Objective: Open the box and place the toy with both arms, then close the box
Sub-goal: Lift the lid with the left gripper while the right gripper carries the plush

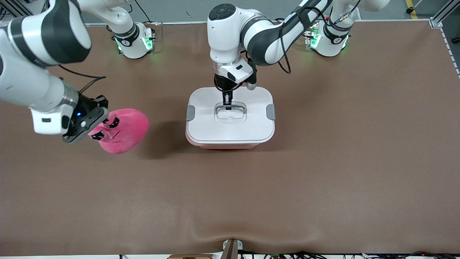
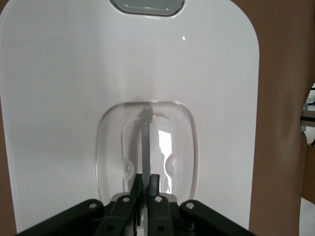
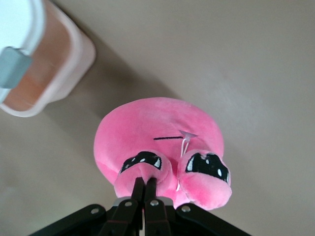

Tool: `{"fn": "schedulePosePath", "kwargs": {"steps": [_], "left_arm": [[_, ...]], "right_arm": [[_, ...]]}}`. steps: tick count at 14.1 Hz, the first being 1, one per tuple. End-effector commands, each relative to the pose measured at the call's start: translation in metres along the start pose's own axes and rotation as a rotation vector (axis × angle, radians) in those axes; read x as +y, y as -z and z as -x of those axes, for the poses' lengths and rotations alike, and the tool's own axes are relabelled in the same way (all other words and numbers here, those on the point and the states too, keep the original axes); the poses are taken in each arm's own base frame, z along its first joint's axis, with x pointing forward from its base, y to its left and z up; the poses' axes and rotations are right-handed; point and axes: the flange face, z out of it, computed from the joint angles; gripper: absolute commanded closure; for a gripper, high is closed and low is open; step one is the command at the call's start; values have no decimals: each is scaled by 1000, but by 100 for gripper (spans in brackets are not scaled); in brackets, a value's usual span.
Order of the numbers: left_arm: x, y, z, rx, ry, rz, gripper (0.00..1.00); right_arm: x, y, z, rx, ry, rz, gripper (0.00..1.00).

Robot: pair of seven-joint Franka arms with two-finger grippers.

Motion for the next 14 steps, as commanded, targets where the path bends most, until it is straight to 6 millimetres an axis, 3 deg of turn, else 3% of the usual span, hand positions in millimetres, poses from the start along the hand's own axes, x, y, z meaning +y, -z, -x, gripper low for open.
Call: {"fn": "schedulePosePath", "kwargs": {"steps": [1,4,9,14], "left_arm": [[20,35,-33,1,-1,-37,100],[50,59,-79,-13,-74,-114,100],[86,94,-148,-78,-157,-192,100],[111,112,-225,-145,-254,-298,100]], "right_arm": [[-66,32,-12,34,121,31,100],[-136,32,-39,37,250,42,100],[-213,37,-70,107,439,117,100],[-239,35,-86,160,618,163,100]]}}
